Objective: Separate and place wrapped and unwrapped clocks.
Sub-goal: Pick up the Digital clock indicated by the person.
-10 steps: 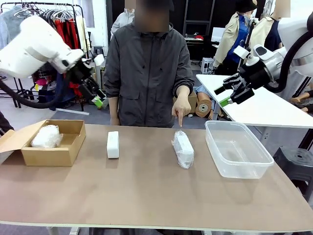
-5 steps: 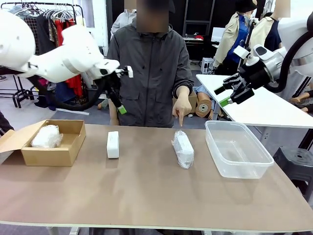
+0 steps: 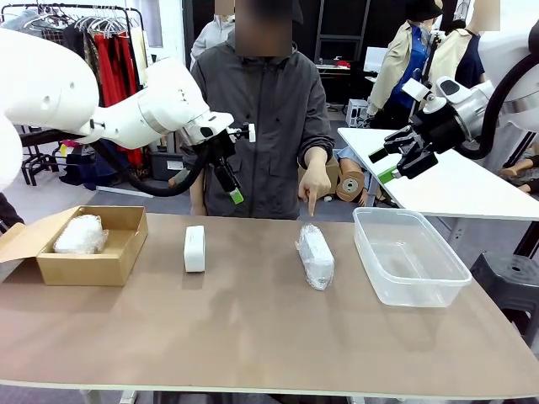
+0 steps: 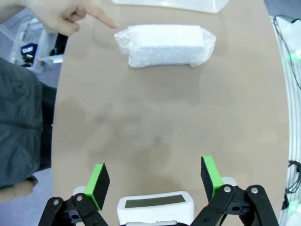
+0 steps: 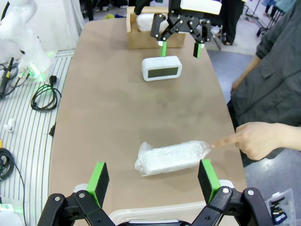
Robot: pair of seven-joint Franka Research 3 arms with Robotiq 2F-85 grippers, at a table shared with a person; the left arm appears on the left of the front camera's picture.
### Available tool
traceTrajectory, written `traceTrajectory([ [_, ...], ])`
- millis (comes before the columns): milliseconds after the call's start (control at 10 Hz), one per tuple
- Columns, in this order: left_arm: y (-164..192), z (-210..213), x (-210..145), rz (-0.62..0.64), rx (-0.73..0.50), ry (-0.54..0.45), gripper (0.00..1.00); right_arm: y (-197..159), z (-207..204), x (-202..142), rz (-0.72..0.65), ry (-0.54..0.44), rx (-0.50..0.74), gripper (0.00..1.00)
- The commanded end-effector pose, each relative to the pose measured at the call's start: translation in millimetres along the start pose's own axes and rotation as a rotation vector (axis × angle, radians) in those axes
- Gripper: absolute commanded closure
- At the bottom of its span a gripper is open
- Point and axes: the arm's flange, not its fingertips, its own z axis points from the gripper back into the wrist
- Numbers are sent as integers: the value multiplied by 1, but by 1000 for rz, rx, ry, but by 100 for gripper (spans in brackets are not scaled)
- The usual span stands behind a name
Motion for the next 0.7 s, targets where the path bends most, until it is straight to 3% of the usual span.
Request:
traceTrajectory([
  [0,-6,2,-2,36,15,5,0,0,1,2,4,0,1,0],
  [300,0,0,1,16,2,-1,0,0,1,2,4,0,1,0],
  [600,6,-15,43,175,54,116,0,0,1,2,4,0,1,0],
])
